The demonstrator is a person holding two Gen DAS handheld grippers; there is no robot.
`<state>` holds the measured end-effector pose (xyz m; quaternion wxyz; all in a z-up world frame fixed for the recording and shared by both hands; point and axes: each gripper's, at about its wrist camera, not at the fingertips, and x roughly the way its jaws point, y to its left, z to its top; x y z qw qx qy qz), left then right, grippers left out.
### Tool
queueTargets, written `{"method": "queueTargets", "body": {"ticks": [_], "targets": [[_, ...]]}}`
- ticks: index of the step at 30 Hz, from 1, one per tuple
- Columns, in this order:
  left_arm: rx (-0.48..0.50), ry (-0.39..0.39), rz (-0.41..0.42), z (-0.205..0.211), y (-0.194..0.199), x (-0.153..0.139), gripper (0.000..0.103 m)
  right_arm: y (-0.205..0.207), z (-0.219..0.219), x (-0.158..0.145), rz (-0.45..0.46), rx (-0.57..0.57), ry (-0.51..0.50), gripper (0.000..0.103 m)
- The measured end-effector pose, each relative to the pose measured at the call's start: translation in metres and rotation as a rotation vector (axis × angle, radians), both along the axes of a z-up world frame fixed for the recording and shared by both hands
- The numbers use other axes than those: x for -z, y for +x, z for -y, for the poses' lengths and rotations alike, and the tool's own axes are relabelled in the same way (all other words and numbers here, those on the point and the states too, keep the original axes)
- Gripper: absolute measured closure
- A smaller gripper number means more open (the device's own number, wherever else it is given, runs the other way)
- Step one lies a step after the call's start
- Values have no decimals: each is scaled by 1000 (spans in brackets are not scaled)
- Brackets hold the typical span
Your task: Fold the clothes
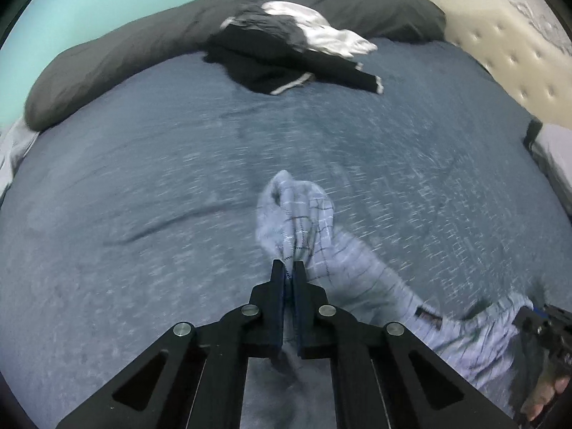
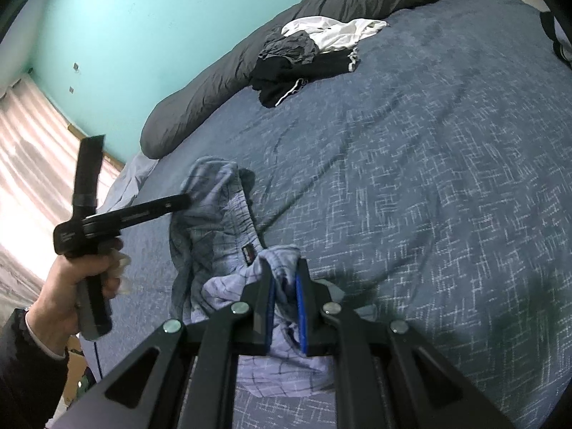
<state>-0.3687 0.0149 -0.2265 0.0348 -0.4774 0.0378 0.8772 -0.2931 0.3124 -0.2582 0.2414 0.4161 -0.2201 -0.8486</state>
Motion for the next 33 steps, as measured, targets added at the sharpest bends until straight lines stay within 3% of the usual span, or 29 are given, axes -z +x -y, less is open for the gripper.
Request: {"method": "queueTargets", "body": {"ticks": [5, 10, 12, 14, 17, 19, 22, 29, 33], "targets": [[-69, 27, 40, 34, 22, 3, 99, 1, 2, 0, 0, -4, 6, 93], [-87, 10, 108, 48, 40, 18, 97, 2, 5, 0, -3, -20, 12, 93], [-97, 1, 99, 50, 41, 15, 96, 2, 7, 1, -1, -30, 28, 93], [-113, 6, 72, 51, 40, 6, 86, 2, 8, 1, -2, -33, 39, 93], [-104, 18, 22, 43, 34, -12, 68, 2, 8, 2, 0, -35, 33, 93], [-79, 20, 6, 34, 27, -19, 65, 1, 8, 3, 2, -38, 32, 93], [-34, 0, 6, 16, 13, -19, 63, 0, 9, 4, 4, -40, 31, 93], [-118, 25, 29, 26, -30, -1, 63, 1, 6, 6, 10, -37, 27, 93], [-117, 11, 53, 25, -47, 9, 63, 0, 4, 8, 17, -36, 24, 93]]}}
